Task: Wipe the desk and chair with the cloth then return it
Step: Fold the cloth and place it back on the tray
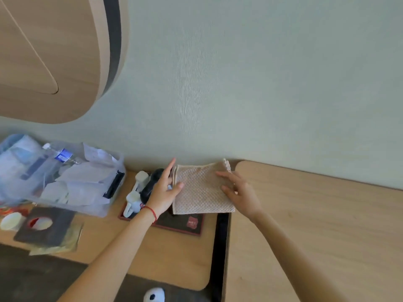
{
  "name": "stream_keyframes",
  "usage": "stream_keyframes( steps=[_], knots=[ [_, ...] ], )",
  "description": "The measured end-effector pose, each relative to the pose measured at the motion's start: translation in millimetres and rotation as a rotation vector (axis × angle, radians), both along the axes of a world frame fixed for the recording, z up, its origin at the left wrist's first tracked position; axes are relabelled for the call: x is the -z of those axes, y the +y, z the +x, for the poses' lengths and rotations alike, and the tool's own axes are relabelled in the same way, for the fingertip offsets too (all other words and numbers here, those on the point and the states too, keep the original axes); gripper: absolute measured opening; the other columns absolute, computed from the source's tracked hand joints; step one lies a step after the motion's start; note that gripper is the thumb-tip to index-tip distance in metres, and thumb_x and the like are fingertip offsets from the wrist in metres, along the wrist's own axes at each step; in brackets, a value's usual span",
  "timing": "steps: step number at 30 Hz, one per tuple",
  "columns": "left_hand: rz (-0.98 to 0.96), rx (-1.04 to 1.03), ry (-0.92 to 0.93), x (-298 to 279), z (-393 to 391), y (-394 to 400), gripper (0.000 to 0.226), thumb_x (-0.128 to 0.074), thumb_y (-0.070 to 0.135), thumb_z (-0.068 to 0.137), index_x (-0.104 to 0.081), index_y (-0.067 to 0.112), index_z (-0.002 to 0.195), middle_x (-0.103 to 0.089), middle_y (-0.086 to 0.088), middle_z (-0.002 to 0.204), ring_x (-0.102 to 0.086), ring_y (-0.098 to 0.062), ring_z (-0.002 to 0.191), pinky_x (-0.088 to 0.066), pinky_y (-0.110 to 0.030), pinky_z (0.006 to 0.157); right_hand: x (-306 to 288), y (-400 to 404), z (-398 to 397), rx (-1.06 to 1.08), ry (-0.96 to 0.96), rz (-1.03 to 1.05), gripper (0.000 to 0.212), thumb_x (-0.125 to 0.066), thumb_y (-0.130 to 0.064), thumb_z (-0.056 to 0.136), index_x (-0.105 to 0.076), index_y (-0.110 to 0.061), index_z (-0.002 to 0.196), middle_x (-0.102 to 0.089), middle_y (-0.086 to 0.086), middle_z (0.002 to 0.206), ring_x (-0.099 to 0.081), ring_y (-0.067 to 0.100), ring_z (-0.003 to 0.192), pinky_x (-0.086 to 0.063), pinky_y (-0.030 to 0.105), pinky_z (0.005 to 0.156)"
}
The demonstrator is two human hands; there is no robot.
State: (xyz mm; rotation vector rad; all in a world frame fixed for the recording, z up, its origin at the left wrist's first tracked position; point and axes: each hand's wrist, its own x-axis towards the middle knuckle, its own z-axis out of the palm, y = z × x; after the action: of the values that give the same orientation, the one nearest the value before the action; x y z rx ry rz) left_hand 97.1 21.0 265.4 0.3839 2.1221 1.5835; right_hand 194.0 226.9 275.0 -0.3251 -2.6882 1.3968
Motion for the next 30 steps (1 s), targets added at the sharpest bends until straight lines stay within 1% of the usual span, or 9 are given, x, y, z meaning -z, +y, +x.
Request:
stream_keyframes(
  steps=[2,4,7,9,13,18,24,27,30],
  knots=[
    [-0.148,0.105,0.093,24,-34,-3,0.048,-0.047,0.004,0.093,-0.043,0.025,0.136,-0.046,-0.005,0.144,-0.040,-0.023,0.135,-0.032,-0.042,0.113,27,-7,-23,-0.001,-0.037,0.038,0.044,-0.055,-0.001,0.091,-0.054,-0.018,0.132,-0.054,0.011,0.111,-0.047,0.014,0.070,-0.041,0.011,0.069],
    [-0.262,0.220,0.125,50,-65,-3,0.036,-0.044,0.006,0.095,-0.055,0.020,0.126,-0.052,-0.007,0.139,-0.043,-0.028,0.132,-0.036,-0.036,0.106,62,-16,-44,0.025,-0.101,0.066,0.054,-0.054,-0.002,0.091,-0.044,-0.023,0.139,-0.051,0.007,0.115,-0.050,0.015,0.080,-0.046,0.021,0.075],
    [-0.366,0.401,-0.015,91,-103,-4,0.053,-0.060,0.006,0.087,-0.043,0.016,0.136,-0.040,-0.008,0.148,-0.032,-0.024,0.139,-0.029,-0.027,0.108,115,-25,-70,0.090,-0.243,0.074,0.070,-0.054,-0.002,0.084,-0.033,-0.026,0.146,-0.046,0.001,0.126,-0.056,0.020,0.089,-0.053,0.045,0.075],
    [-0.552,0.531,0.035,123,-120,-1,0.075,-0.064,0.004,0.082,-0.026,0.011,0.146,-0.029,-0.008,0.152,-0.028,-0.023,0.141,-0.028,-0.029,0.112,151,-32,-83,0.110,-0.342,0.056,0.079,-0.053,0.001,0.079,-0.027,-0.025,0.148,-0.040,-0.001,0.133,-0.057,0.025,0.094,-0.054,0.047,0.074],
    [-0.804,0.649,0.194,195,-139,13,0.084,-0.061,0.014,0.084,-0.009,0.016,0.150,-0.031,-0.009,0.144,-0.051,-0.026,0.117,-0.049,-0.038,0.093,232,-40,-102,0.163,-0.456,-0.065,0.087,-0.055,0.002,0.081,-0.015,-0.035,0.149,-0.023,-0.002,0.151,-0.048,0.017,0.115,-0.047,0.007,0.070],
    [-0.870,0.605,0.193,285,-141,34,0.075,-0.057,0.012,0.086,-0.015,0.014,0.147,-0.031,-0.010,0.142,-0.056,-0.029,0.104,-0.050,-0.038,0.085,312,-38,-119,0.236,-0.492,0.088,0.085,-0.058,-0.005,0.085,-0.010,-0.031,0.151,-0.011,0.000,0.157,-0.034,0.025,0.135,-0.045,0.031,0.098],
    [-1.128,0.721,0.348,345,-135,49,0.056,-0.055,0.015,0.090,-0.030,0.004,0.139,-0.039,-0.011,0.139,-0.055,-0.027,0.116,-0.046,-0.036,0.099,365,-34,-129,0.016,-0.537,0.423,0.052,-0.047,-0.029,0.098,-0.028,-0.029,0.146,-0.037,0.010,0.150,-0.041,0.030,0.130,-0.034,0.039,0.105],
    [-1.135,0.605,0.293,357,-132,57,0.051,-0.051,0.011,0.091,-0.030,0.005,0.138,-0.047,-0.012,0.137,-0.062,-0.027,0.110,-0.052,-0.038,0.091,370,-39,-132,0.037,-0.497,0.517,0.060,-0.012,-0.058,0.094,-0.032,-0.032,0.144,-0.047,0.014,0.139,-0.050,0.031,0.119,-0.041,0.045,0.103],
    [-1.186,0.601,0.355,364,-129,64,0.058,-0.051,0.013,0.090,-0.023,0.001,0.140,-0.045,-0.012,0.138,-0.064,-0.026,0.105,-0.054,-0.038,0.085,375,-45,-136,0.148,-0.583,0.446,0.058,-0.040,-0.023,0.100,-0.012,-0.023,0.151,-0.029,0.009,0.152,-0.043,0.031,0.123,-0.050,0.041,0.094]
  ],
)
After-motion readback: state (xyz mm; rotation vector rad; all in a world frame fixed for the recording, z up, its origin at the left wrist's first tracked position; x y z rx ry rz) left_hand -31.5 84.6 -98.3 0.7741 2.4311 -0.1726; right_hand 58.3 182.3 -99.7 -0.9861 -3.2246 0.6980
